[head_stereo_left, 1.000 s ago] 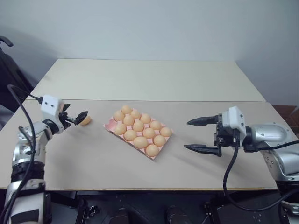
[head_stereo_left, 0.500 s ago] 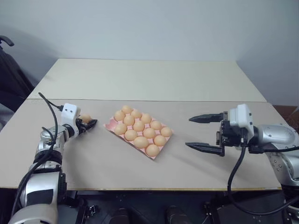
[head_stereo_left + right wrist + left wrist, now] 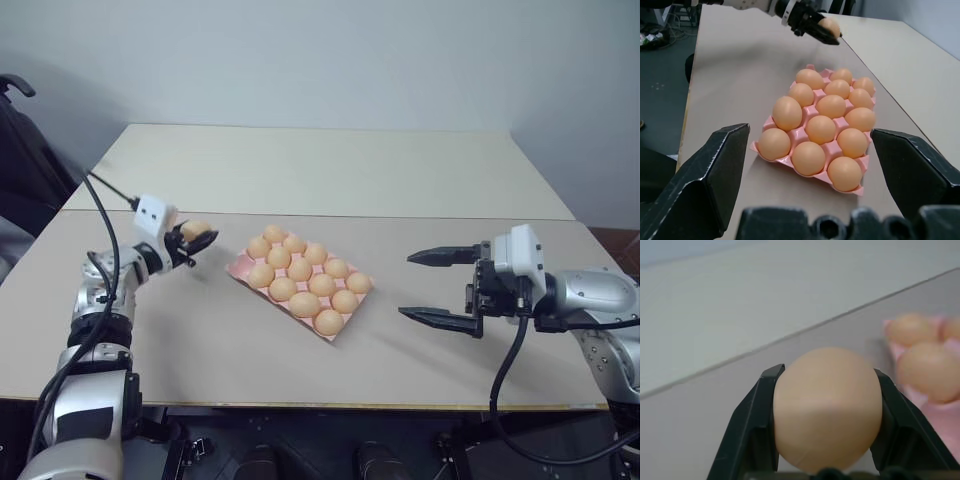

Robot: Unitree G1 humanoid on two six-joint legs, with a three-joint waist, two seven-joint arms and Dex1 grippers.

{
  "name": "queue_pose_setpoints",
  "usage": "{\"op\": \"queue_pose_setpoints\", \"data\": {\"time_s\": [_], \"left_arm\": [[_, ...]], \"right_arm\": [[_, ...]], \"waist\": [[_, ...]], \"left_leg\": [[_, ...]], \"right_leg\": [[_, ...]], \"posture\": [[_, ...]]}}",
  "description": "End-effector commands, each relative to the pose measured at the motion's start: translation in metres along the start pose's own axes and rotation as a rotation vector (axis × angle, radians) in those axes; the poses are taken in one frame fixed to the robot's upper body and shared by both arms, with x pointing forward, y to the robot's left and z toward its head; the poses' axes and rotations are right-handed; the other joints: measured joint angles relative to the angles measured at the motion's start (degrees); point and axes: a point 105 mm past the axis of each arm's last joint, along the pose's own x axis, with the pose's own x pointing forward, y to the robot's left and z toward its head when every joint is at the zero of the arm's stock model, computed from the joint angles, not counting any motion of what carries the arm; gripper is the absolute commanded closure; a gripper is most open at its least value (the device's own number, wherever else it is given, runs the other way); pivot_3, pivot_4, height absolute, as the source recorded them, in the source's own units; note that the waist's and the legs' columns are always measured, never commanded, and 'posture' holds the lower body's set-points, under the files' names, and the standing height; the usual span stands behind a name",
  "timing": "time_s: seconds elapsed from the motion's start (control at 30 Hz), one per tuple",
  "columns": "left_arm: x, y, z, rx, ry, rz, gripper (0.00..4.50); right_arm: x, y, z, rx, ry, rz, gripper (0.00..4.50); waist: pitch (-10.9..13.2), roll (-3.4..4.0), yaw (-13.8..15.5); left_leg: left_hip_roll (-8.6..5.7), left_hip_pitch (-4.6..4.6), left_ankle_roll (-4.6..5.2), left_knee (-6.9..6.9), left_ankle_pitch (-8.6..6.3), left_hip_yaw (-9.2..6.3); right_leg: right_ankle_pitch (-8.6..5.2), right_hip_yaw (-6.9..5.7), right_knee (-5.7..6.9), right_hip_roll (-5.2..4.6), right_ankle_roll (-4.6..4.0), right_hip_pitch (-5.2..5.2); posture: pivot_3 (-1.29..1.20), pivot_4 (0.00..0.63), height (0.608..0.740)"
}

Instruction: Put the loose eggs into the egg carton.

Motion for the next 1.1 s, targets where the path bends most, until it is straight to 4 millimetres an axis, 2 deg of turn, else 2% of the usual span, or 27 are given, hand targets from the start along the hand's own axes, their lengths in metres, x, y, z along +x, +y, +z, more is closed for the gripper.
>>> {"op": "queue_pose_setpoints", "data": {"time_s": [0.03, 0.17, 0.27, 0.3, 0.5, 0.77, 0.87, 0.97, 1.1], "left_arm": [[0.009, -0.027, 0.008, -0.012, -0.029, -0.111, 2.6], [0.012, -0.047, -0.004, -0.037, 0.008, -0.185, 2.6], [0.012, -0.052, -0.012, -0.048, 0.043, -0.196, 2.6], [0.012, -0.051, -0.014, -0.053, 0.056, -0.193, 1.88], [0.009, -0.05, -0.011, -0.073, 0.062, -0.199, 0.02], [-0.001, -0.044, 0.002, -0.039, 0.031, -0.176, 0.02], [-0.008, -0.04, 0.014, -0.019, -0.004, -0.159, 0.02], [-0.017, -0.037, 0.027, -0.008, -0.035, -0.157, 0.02], [-0.04, -0.03, 0.045, 0.032, -0.069, -0.154, 0.02]], "right_arm": [[-0.002, -0.002, 0.012, -0.053, -0.017, -0.012, 0.0], [-0.003, -0.002, 0.012, -0.057, -0.017, -0.019, 0.0], [-0.004, -0.002, 0.013, -0.058, -0.016, -0.023, 0.0], [-0.004, -0.001, 0.013, -0.058, -0.016, -0.024, 0.0], [-0.005, -0.001, 0.012, -0.054, -0.015, -0.028, 0.0], [-0.003, -0.003, 0.012, -0.054, -0.016, -0.023, 0.0], [-0.002, -0.003, 0.012, -0.053, -0.018, -0.017, 0.0], [-0.001, -0.003, 0.011, -0.053, -0.017, -0.012, 0.0], [-0.001, -0.003, 0.011, -0.052, -0.016, -0.003, 0.0]], "waist": [[0.0, 0.0, 0.0], [0.0, 0.0, -0.3], [0.0, 0.0, -0.4], [0.0, 0.0, -0.4], [0.0, 0.0, -0.2], [0.0, 0.0, -0.3], [0.0, 0.0, -0.3], [0.0, 0.0, -0.2], [0.0, 0.0, -0.4]], "left_leg": [[0.0, 0.03, 0.0, 0.0, 0.0, 0.0], [0.0, 0.07, 0.0, 0.02, 0.0, 0.0], [0.0, 0.06, 0.01, 0.01, 0.0, -0.01], [0.0, 0.06, 0.01, 0.01, 0.0, -0.01], [-0.01, 0.06, 0.01, 0.02, 0.0, -0.02], [0.0, 0.05, 0.01, 0.02, 0.0, -0.03], [0.0, 0.05, 0.01, 0.02, 0.0, -0.03], [0.0, 0.05, 0.01, 0.02, 0.0, -0.03], [0.0, 0.04, 0.01, 0.0, 0.0, -0.03]], "right_leg": [[0.0, 0.01, 0.02, 0.0, 0.0, 0.01], [0.0, 0.03, 0.05, 0.02, 0.0, 0.03], [0.0, 0.04, 0.03, 0.02, 0.0, 0.0], [0.0, 0.04, 0.03, 0.02, 0.0, 0.0], [0.0, 0.02, 0.02, 0.02, 0.0, 0.03], [0.0, 0.03, 0.02, 0.02, 0.0, 0.02], [0.0, 0.03, 0.02, 0.02, 0.0, 0.01], [0.0, 0.02, 0.01, 0.02, 0.0, 0.01], [0.0, 0.04, 0.0, 0.02, 0.0, 0.0]], "posture": [[0.0, 0.15, 0.74], [0.0, 0.15, 0.74], [0.0, 0.15, 0.74], [0.0, 0.15, 0.74], [0.0, 0.15, 0.74], [0.0, 0.15, 0.74], [0.0, 0.15, 0.74], [0.0, 0.15, 0.74], [0.0, 0.15, 0.74]]}}
